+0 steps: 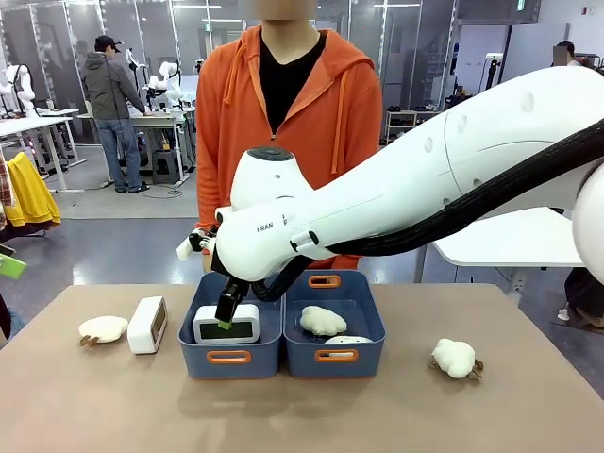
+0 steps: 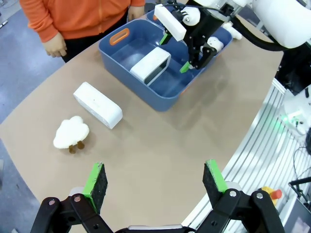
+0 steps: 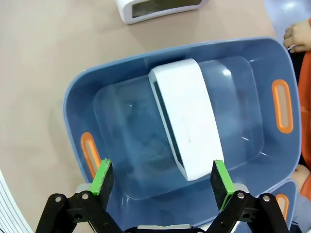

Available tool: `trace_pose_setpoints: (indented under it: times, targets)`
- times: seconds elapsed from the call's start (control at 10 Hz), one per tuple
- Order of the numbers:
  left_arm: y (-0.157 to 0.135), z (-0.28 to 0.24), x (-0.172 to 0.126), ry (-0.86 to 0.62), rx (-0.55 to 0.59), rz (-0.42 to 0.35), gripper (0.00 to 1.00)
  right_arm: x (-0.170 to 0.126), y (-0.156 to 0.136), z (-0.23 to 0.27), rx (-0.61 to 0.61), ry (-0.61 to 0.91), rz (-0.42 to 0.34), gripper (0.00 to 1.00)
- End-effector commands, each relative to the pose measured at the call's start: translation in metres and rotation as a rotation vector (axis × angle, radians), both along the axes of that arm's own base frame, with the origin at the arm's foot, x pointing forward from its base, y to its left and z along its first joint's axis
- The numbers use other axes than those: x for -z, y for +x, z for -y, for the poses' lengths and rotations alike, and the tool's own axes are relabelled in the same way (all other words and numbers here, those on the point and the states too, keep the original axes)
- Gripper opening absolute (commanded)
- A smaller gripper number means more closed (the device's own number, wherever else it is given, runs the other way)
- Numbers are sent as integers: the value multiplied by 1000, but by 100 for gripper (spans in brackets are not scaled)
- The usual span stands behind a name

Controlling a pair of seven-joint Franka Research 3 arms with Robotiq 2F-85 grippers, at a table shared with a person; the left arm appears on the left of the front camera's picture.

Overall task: Sort the digital clocks into the basket.
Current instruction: Pick up the Digital clock from the table and place it into the empty Plastic storage basket.

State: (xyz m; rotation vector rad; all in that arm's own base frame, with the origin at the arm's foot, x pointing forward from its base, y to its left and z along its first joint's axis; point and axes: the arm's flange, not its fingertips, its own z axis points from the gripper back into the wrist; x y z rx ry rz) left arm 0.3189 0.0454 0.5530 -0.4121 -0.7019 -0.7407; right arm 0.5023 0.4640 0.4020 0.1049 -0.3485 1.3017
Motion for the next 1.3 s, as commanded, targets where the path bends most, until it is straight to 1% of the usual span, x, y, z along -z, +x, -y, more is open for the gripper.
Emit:
trace_pose_setpoints:
  times: [0.0, 0.6, 0.7, 0.8, 0.9, 1.0, 1.1, 1.2]
  targets:
    - [1, -1, 1, -14, 25, 5, 100, -2, 2, -3, -1, -2, -1, 100]
    - [1, -1, 1, -14, 25, 5, 100, -2, 1, -2, -1, 4, 1, 100]
    - [1, -1, 1, -14, 25, 5, 100, -35, -5, 32, 9, 71, 17, 100]
    - [1, -1, 1, -14, 25, 5, 100, -59, -10, 78, 37, 121, -11, 100]
    - [1, -1, 1, -14, 25, 5, 100, -73, -15, 124, 59, 249, -75, 100]
    - [1, -1, 1, -14, 25, 5, 100, -82, -21, 161, 98, 300, -75, 100]
    - [1, -1, 1, -14, 25, 5, 100, -92, -32, 195, 148, 334, -92, 100]
    - [1, -1, 1, -14, 25, 5, 100, -97, -37, 232, 258, 342, -88, 100]
